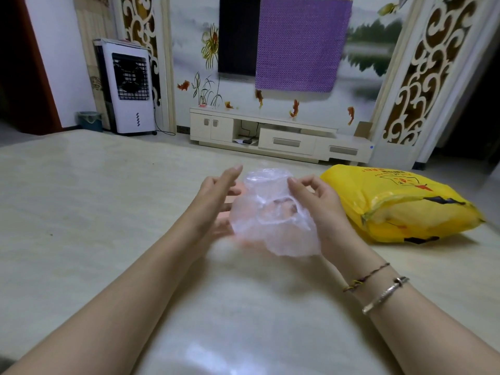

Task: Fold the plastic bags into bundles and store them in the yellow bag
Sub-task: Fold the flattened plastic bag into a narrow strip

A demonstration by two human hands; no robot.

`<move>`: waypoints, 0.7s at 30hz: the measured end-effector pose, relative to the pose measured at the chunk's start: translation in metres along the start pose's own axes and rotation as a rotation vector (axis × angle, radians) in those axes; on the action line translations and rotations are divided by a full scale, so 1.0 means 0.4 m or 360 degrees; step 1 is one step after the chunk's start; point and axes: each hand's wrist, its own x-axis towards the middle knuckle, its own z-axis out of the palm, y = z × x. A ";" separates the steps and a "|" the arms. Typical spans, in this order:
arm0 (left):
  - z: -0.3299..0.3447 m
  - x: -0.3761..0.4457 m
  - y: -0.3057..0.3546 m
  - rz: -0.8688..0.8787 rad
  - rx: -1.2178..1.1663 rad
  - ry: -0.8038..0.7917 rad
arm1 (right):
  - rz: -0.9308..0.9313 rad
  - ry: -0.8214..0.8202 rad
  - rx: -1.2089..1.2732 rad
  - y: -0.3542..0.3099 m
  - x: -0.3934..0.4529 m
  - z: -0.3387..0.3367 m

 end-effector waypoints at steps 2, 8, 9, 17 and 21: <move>-0.010 -0.006 0.010 -0.0152 -0.0009 -0.0150 | -0.0030 -0.0267 0.0095 -0.017 -0.015 0.003; -0.007 -0.005 -0.009 0.0011 0.0060 -0.0371 | -0.0078 -0.0168 -0.0145 -0.022 -0.012 0.008; -0.006 0.003 -0.014 0.0103 0.0034 -0.0222 | -0.0025 -0.0172 -0.0241 -0.021 -0.008 0.005; -0.020 0.019 -0.008 0.0649 0.0113 0.0313 | 0.0537 -0.0232 -0.0196 -0.009 -0.018 0.009; -0.025 0.017 -0.020 0.0970 0.0702 0.0543 | 0.0496 0.0074 -0.0135 0.007 0.000 0.022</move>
